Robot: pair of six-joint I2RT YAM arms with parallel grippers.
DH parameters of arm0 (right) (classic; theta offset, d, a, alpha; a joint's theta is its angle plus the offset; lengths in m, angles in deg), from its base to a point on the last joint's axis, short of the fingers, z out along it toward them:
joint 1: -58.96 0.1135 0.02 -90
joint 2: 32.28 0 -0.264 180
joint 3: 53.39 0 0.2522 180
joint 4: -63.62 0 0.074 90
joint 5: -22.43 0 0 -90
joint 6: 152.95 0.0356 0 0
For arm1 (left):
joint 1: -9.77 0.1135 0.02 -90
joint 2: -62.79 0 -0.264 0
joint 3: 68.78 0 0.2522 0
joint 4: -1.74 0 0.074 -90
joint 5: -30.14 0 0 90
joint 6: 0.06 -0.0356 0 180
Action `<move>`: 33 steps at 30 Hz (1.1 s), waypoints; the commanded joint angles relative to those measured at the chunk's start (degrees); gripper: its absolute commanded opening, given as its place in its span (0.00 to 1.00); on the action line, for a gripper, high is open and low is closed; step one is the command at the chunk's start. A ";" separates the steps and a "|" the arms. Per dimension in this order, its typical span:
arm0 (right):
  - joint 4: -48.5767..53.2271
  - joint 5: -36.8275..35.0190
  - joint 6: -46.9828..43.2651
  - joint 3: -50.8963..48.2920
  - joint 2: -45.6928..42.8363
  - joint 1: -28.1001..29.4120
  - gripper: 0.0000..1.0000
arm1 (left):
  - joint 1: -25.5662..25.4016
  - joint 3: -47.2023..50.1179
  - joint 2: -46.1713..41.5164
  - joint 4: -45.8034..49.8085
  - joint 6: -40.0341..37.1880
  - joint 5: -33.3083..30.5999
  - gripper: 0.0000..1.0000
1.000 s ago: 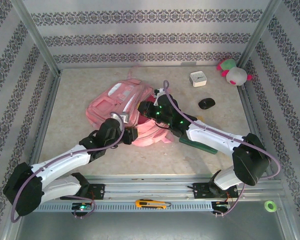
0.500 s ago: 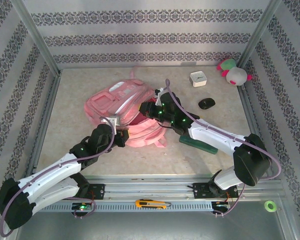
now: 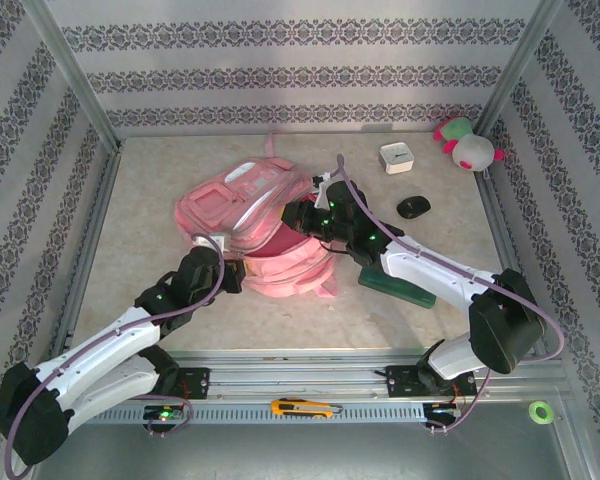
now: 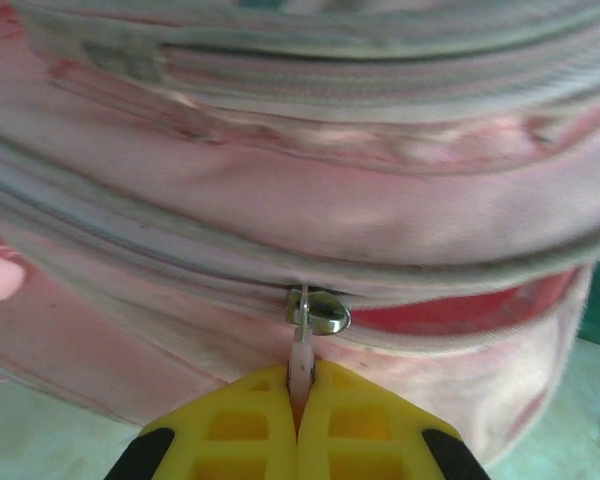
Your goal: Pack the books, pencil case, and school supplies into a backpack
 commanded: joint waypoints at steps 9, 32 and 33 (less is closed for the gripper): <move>-2.34 5.53 -0.79 3.22 -7.42 2.18 0.00 | 20.50 -3.50 12.49 -7.17 -2.98 1.70 0.00; -11.88 -17.56 3.92 3.53 1.55 11.48 0.00 | 17.61 -12.91 -3.58 3.48 -57.55 28.61 0.74; -11.86 -17.71 3.98 3.75 1.76 11.74 0.00 | 16.91 -13.67 -2.24 3.36 -58.79 28.90 0.76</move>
